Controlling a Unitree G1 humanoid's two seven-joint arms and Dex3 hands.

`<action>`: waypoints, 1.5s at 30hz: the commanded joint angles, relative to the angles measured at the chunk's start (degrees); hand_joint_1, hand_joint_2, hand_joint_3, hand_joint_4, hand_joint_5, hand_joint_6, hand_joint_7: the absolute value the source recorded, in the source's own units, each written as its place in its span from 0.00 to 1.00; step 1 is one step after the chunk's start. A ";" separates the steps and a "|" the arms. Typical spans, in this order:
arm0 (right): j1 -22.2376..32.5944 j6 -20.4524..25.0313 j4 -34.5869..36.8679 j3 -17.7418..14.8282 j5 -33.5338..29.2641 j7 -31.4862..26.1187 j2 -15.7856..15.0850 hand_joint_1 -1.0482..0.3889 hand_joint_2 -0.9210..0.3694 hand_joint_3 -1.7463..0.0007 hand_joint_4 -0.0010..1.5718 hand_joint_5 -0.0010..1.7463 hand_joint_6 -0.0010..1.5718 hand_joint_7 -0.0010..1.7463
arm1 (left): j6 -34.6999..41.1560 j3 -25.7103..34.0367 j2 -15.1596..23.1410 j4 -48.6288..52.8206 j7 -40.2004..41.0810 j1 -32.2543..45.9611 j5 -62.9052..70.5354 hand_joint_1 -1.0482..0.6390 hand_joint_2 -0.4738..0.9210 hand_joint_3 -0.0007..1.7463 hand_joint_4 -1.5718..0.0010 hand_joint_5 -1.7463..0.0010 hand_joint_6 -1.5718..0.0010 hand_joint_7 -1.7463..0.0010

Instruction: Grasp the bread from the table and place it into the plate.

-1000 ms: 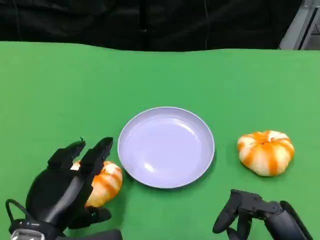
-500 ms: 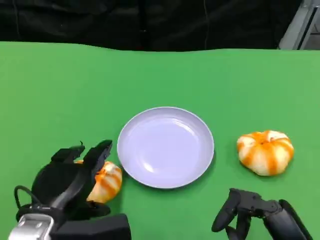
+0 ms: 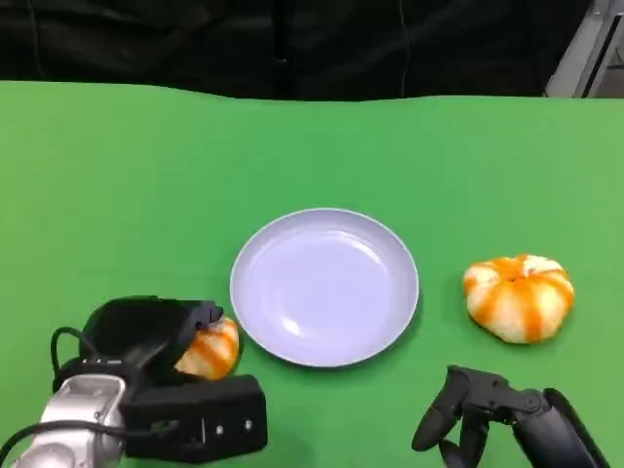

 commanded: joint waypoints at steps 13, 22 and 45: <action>0.21 0.50 -0.85 -0.50 0.18 -0.31 -0.55 0.67 0.45 0.23 0.48 0.95 0.50 0.70 | -18.46 3.11 3.39 3.47 20.22 2.67 -7.82 0.51 0.85 0.34 0.47 0.00 0.53 0.16; 0.49 2.26 -2.13 -0.34 0.28 -0.04 -0.18 0.68 0.45 0.24 0.48 0.96 0.50 0.70 | -23.54 5.61 3.79 3.40 27.60 3.48 -8.49 0.54 0.64 0.67 0.43 0.00 0.48 0.16; -0.43 1.66 -1.03 -0.13 -0.44 -0.92 -0.22 0.70 0.47 0.22 0.49 0.95 0.51 0.70 | -39.30 3.98 -0.01 13.37 46.41 -4.69 -6.21 0.53 0.53 0.89 0.39 0.00 0.48 0.09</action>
